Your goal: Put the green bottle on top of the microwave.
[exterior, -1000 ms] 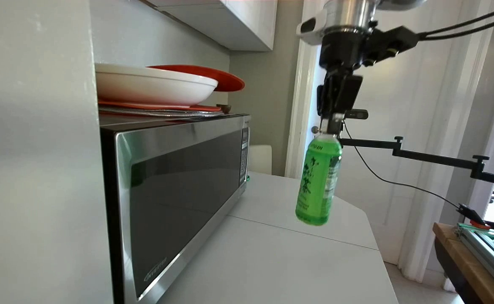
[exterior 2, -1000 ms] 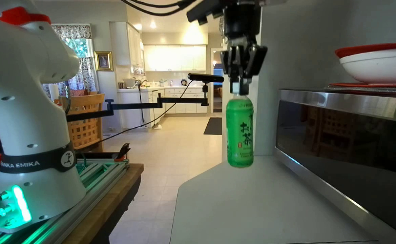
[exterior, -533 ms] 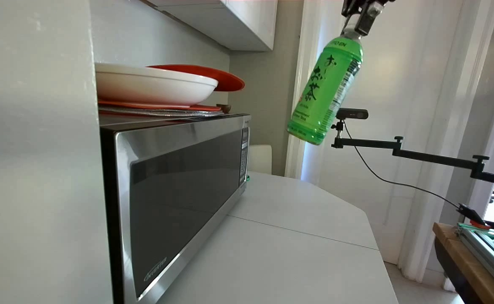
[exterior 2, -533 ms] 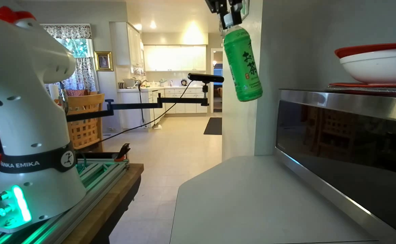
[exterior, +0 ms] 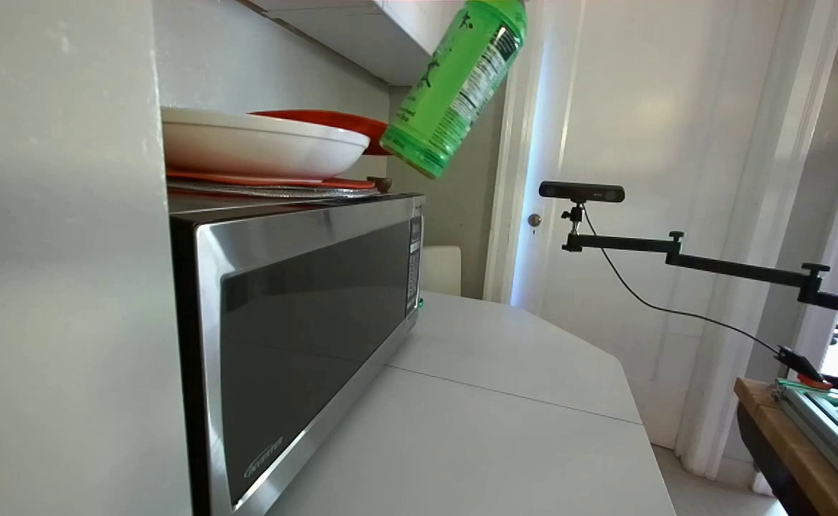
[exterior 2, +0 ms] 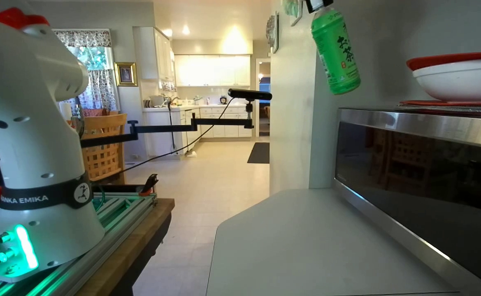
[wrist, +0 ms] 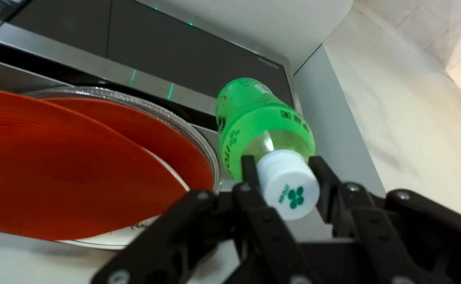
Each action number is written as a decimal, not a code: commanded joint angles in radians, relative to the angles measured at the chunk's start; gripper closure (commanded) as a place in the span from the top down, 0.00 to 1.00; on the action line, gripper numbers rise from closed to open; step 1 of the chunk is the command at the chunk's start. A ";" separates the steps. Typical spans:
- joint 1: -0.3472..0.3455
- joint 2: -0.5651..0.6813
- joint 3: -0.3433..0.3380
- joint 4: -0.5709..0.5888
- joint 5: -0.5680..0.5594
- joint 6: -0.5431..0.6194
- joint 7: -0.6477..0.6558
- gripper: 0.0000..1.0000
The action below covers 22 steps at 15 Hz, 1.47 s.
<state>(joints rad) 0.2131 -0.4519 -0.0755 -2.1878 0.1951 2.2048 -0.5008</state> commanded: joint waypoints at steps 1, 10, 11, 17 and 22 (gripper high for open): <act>0.016 0.102 -0.014 0.136 0.065 -0.031 -0.036 0.12; -0.040 0.367 0.032 0.524 0.057 -0.244 0.019 0.12; -0.050 0.396 0.042 0.569 0.043 -0.282 0.037 0.12; -0.090 0.570 0.099 0.789 -0.009 -0.400 0.123 0.12; -0.096 0.668 0.137 0.855 -0.012 -0.408 0.154 0.12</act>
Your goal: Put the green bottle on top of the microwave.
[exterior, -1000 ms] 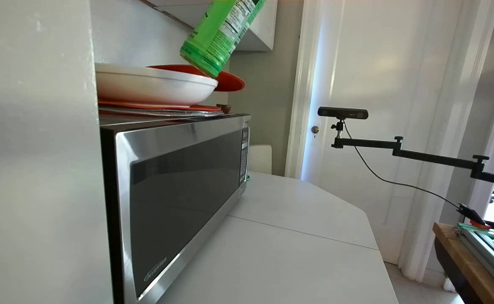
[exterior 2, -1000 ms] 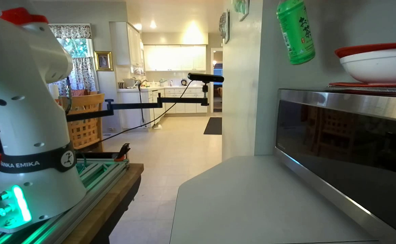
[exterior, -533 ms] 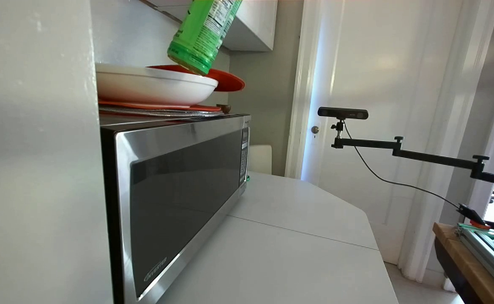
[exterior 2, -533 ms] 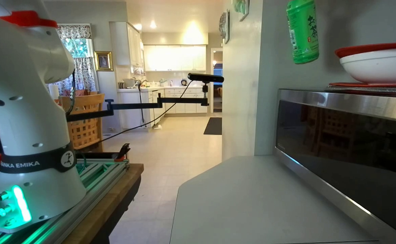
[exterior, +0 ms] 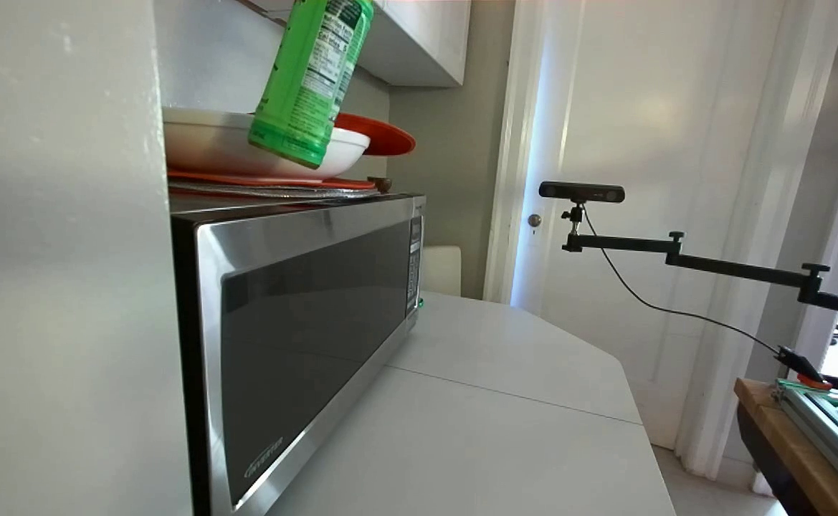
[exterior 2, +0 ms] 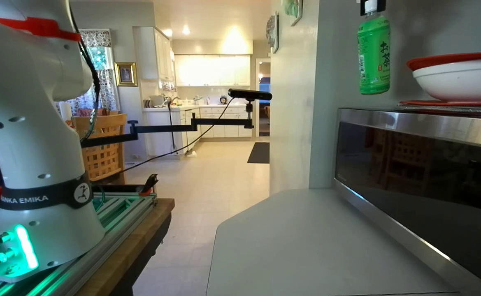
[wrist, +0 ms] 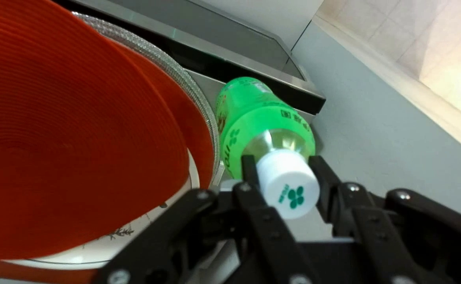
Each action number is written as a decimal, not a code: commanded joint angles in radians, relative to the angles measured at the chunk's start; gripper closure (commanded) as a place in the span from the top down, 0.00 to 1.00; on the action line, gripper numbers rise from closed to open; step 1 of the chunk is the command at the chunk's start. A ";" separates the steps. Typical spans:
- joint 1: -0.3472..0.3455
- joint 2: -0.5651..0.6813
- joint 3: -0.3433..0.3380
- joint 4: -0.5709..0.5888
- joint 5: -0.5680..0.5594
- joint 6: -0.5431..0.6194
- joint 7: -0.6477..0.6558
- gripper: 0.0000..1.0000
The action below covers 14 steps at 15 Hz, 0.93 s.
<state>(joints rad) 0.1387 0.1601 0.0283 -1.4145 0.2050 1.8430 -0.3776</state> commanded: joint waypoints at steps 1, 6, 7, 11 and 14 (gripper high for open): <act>-0.023 0.072 0.038 0.095 -0.020 -0.049 0.029 0.12; -0.004 0.103 0.022 0.137 -0.042 -0.065 0.036 0.12; -0.002 0.108 0.021 0.146 -0.055 -0.073 0.041 0.12; 0.003 0.129 0.020 0.169 -0.107 -0.103 0.056 0.12; 0.006 0.144 0.021 0.182 -0.122 -0.111 0.060 0.12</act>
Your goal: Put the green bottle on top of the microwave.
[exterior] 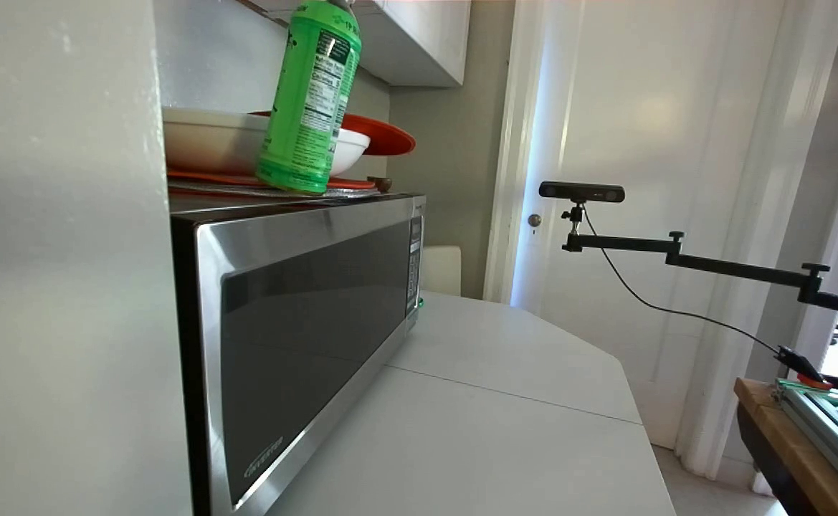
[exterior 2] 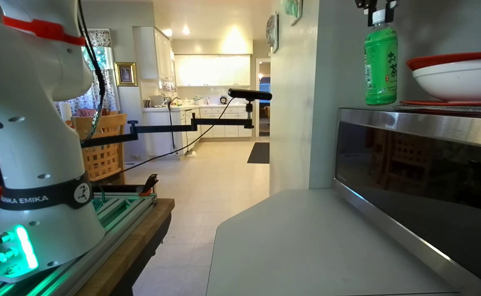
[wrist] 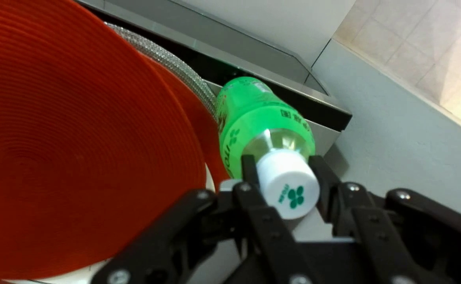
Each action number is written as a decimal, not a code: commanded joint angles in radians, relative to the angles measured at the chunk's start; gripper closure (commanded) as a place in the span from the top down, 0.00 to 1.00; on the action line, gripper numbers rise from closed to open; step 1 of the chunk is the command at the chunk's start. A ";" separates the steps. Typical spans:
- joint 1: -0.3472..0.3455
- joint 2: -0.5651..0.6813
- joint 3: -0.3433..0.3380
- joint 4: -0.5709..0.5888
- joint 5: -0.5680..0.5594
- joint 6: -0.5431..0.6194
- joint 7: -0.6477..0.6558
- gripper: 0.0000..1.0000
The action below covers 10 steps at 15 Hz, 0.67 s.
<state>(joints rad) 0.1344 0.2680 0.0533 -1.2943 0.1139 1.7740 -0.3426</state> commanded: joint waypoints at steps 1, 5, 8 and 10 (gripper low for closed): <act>0.011 0.040 -0.004 0.065 -0.035 -0.044 0.027 0.12; 0.013 0.056 -0.003 0.086 -0.037 -0.064 0.029 0.12; 0.016 0.063 -0.003 0.097 -0.037 -0.068 0.032 0.12; 0.019 0.067 -0.003 0.102 -0.038 -0.067 0.035 0.12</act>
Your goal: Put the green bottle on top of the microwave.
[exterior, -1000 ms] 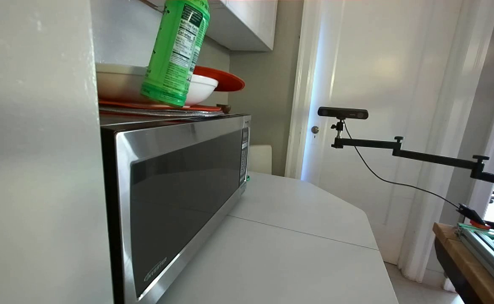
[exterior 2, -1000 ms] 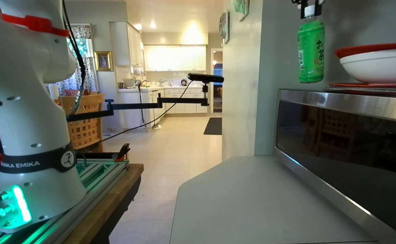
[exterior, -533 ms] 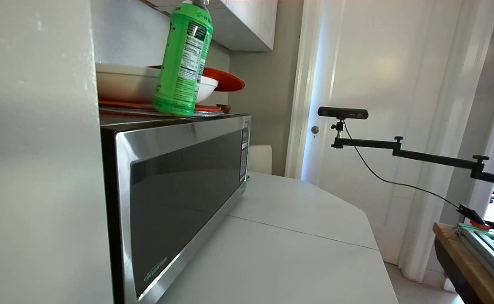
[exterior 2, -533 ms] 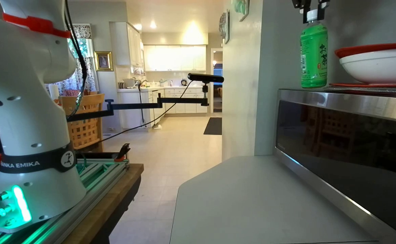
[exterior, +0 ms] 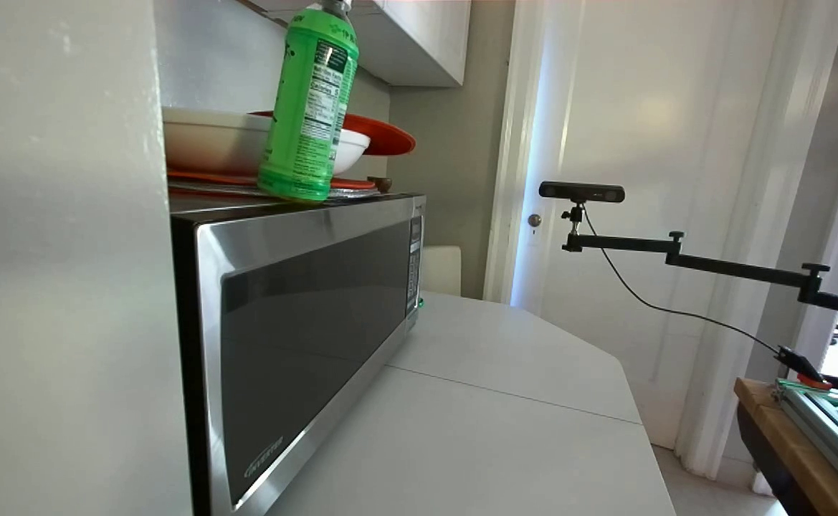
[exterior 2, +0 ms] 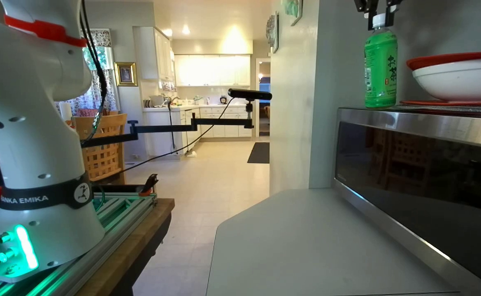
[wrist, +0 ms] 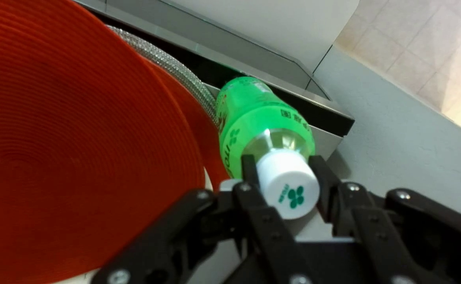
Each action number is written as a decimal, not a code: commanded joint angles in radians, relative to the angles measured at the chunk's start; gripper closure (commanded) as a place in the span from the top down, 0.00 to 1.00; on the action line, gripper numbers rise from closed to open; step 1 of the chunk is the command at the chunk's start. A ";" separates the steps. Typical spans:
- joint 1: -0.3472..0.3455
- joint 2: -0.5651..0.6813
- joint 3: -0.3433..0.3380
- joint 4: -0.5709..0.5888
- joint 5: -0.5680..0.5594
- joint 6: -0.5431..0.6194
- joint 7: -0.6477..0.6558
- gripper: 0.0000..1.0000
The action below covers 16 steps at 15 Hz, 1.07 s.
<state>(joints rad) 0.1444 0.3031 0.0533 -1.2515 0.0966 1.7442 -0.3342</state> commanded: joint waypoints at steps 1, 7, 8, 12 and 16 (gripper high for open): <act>0.011 0.034 -0.004 0.062 -0.024 -0.034 0.031 0.54; 0.018 0.044 -0.004 0.075 -0.029 -0.036 0.044 0.99; 0.019 0.044 -0.004 0.076 -0.029 -0.036 0.046 1.00; 0.022 0.003 -0.002 0.041 -0.024 -0.029 0.049 1.00; 0.021 -0.103 0.002 -0.037 -0.001 -0.054 0.051 1.00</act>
<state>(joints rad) 0.1652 0.2794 0.0543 -1.2202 0.0903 1.7114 -0.2976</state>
